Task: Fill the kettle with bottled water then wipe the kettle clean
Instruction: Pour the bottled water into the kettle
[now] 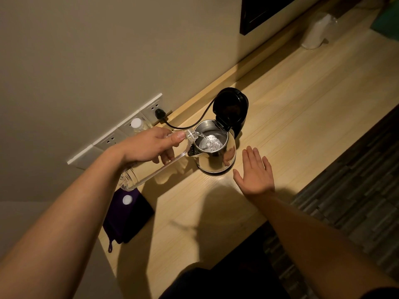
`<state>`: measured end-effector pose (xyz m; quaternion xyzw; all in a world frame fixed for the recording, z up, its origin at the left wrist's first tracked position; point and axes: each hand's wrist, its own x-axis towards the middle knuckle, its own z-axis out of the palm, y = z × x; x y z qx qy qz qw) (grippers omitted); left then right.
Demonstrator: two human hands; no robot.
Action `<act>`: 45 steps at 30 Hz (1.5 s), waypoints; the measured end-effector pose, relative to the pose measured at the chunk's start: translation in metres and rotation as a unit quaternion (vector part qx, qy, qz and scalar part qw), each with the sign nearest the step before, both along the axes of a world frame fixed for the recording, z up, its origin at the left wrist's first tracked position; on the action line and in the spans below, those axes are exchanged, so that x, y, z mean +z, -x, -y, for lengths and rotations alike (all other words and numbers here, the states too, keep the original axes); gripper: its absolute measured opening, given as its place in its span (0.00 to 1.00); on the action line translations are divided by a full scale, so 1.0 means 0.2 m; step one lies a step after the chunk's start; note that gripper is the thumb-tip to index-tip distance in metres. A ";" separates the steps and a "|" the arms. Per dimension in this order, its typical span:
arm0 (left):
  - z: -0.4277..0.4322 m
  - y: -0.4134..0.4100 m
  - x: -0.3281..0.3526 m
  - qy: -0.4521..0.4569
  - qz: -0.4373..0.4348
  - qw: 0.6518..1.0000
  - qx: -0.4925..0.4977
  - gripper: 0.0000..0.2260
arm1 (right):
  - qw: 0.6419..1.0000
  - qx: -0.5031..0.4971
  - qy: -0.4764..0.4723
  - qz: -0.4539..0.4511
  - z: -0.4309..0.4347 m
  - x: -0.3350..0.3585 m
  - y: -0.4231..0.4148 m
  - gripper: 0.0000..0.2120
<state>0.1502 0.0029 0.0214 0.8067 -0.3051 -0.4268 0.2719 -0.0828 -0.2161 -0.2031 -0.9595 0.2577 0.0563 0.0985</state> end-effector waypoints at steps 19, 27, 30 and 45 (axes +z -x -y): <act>0.01 0.00 0.02 -0.004 0.005 1.000 0.003 0.40 | 1.000 0.001 0.002 0.002 0.00 0.00 0.00 0.37; 0.01 -0.01 0.02 -0.009 0.016 1.000 -0.005 0.39 | 1.000 -0.001 0.004 0.005 0.00 -0.01 0.00 0.37; 0.01 -0.01 0.02 -0.008 0.016 1.000 -0.005 0.39 | 1.000 0.000 0.004 0.004 0.00 -0.01 0.00 0.37; 0.02 -0.01 0.03 -0.016 0.016 1.000 -0.006 0.38 | 1.000 0.001 0.003 0.007 0.00 -0.01 0.00 0.37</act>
